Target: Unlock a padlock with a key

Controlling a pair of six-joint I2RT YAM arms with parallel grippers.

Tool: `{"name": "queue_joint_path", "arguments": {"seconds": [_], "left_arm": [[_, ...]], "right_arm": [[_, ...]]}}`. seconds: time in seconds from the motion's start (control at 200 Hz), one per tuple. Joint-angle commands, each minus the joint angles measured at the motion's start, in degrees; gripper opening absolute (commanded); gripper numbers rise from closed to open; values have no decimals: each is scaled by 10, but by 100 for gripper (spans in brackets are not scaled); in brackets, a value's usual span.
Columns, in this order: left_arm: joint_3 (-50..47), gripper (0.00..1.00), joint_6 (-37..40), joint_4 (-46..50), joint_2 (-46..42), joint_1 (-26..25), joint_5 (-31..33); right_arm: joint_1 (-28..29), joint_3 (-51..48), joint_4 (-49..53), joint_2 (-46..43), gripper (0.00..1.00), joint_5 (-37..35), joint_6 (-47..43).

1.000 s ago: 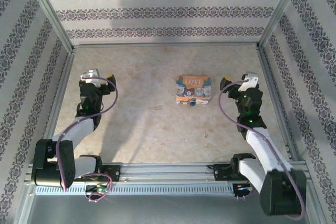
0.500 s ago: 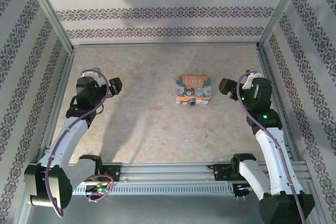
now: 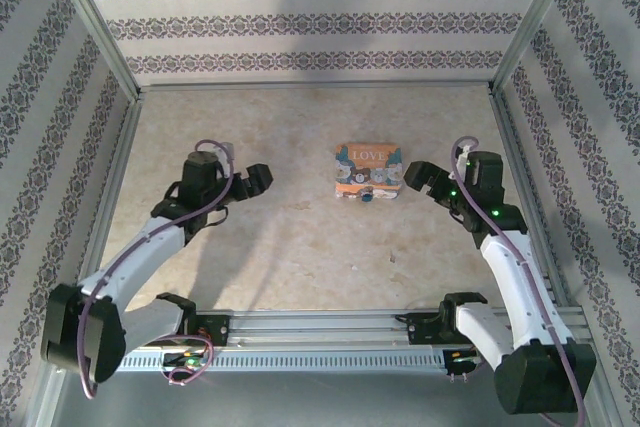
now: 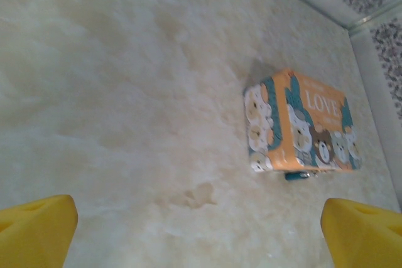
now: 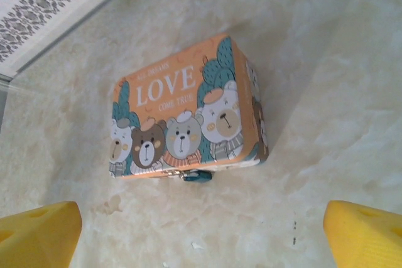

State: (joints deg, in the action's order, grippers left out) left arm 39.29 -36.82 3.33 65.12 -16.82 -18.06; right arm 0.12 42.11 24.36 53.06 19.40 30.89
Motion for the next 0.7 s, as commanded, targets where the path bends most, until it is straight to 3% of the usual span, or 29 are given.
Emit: {"name": "queue_joint_path", "arguments": {"seconds": [0.0, 0.395, 0.535, 0.695], "left_arm": [[25, 99, -59, -68, 52, -38, -23], [115, 99, -122, -188, 264, -104, -91], [175, 99, -79, -138, 316, -115, -63], [241, 99, -67, -114, 382, -117, -85]], "right_arm": [[0, -14, -42, 18, 98, 30, 33], [7, 19, -138, 172, 98, -16, 25], [10, 54, -155, 251, 98, -11, 22], [25, 95, -182, 330, 98, 37, 24]]}}
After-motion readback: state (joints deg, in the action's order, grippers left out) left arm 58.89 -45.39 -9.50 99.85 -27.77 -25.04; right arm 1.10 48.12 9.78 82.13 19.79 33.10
